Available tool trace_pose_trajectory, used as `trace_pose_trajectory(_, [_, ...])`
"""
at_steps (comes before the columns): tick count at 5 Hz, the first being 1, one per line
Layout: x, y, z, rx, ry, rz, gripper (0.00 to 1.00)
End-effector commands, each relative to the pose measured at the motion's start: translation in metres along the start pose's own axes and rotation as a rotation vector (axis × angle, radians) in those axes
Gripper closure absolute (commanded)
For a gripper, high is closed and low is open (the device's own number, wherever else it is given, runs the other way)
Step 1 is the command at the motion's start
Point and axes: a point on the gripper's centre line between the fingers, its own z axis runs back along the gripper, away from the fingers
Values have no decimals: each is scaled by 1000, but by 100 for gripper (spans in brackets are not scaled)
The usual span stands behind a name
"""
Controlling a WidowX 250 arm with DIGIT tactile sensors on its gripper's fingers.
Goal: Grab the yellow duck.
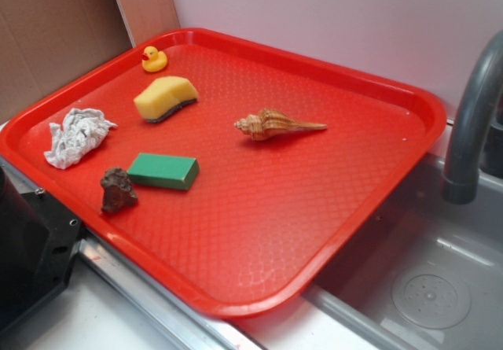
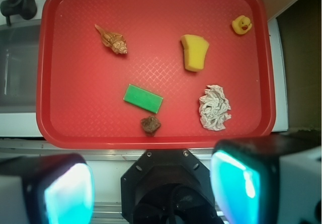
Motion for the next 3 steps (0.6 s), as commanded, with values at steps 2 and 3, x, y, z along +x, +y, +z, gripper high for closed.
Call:
trace_pose_trajectory(2, [34, 25, -37, -5, 31, 143, 0])
trace_pose_trajectory(3, [66, 58, -61, 109, -58, 384, 0])
